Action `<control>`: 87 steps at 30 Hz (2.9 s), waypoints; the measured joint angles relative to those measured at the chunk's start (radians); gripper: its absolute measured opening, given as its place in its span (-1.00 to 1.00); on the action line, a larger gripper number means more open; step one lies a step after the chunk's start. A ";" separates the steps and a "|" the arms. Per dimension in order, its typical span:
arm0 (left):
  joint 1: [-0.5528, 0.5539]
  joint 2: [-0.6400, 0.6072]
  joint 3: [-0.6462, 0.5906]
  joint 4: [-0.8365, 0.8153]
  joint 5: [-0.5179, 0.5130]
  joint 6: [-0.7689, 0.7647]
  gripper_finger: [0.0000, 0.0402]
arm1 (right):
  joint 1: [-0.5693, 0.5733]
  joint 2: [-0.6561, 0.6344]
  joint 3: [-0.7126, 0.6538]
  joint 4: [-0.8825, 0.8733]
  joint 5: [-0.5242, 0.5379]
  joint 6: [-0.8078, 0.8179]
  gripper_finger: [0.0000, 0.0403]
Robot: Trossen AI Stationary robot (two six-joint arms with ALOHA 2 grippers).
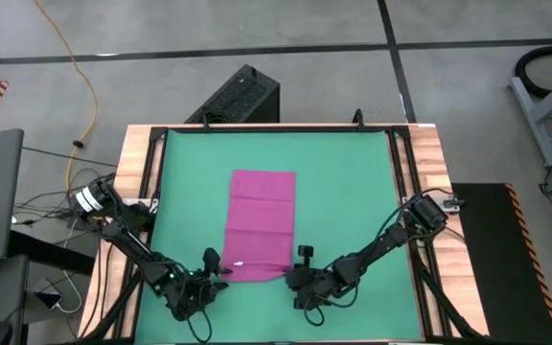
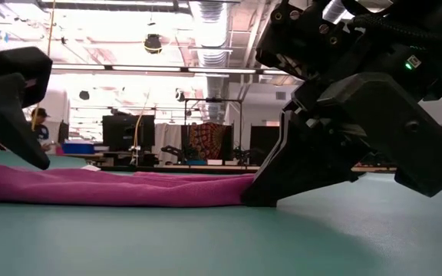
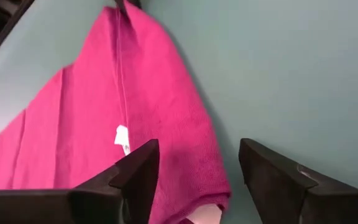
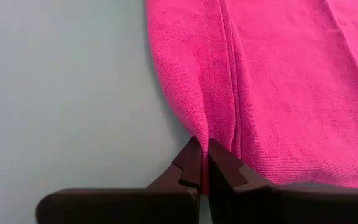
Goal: Roll towel
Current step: Roll the pink towel
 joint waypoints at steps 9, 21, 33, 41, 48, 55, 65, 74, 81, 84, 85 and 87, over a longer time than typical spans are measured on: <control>0.019 0.004 -0.022 -0.069 0.018 -0.169 -0.51 | 0.000 0.000 0.000 0.018 -0.001 0.000 -0.85; 0.026 -0.021 0.004 -0.106 0.050 -0.212 -0.98 | 0.025 0.000 0.011 0.024 0.009 0.033 -0.90; 0.028 -0.139 0.087 -0.181 0.112 -0.225 -1.00 | 0.078 0.005 0.164 -0.137 -0.026 0.026 -0.91; 0.041 -0.147 0.107 -0.182 0.155 -0.225 -1.00 | 0.093 0.005 0.241 -0.195 -0.049 0.037 -0.91; 0.094 -0.147 0.107 -0.183 0.169 -0.225 -1.00 | 0.076 0.004 0.282 -0.246 -0.054 0.123 -0.91; 0.139 -0.148 0.108 -0.205 0.216 -0.225 -1.00 | 0.080 0.001 0.337 -0.375 -0.049 0.211 -0.91; 0.226 -0.153 0.108 -0.181 0.346 -0.229 -1.00 | 0.061 -0.004 0.337 -0.405 -0.051 0.429 -0.91; 0.288 -0.262 0.108 -0.165 0.386 -0.237 -1.00 | 0.044 -0.069 0.337 -0.486 -0.053 0.711 -0.91; 0.366 -0.353 0.061 -0.093 0.496 -0.244 -1.00 | 0.024 -0.106 0.329 -0.594 -0.103 0.769 -0.93; 0.396 -0.357 0.024 -0.056 0.547 -0.261 -1.00 | 0.011 -0.106 0.317 -0.594 -0.125 0.765 -0.93; 0.404 -0.356 0.013 -0.055 0.558 -0.267 -1.00 | 0.005 -0.106 0.312 -0.595 -0.128 0.766 -0.94; 0.417 -0.356 -0.008 -0.047 0.559 -0.271 -1.00 | -0.003 -0.106 0.300 -0.615 -0.130 0.783 -0.94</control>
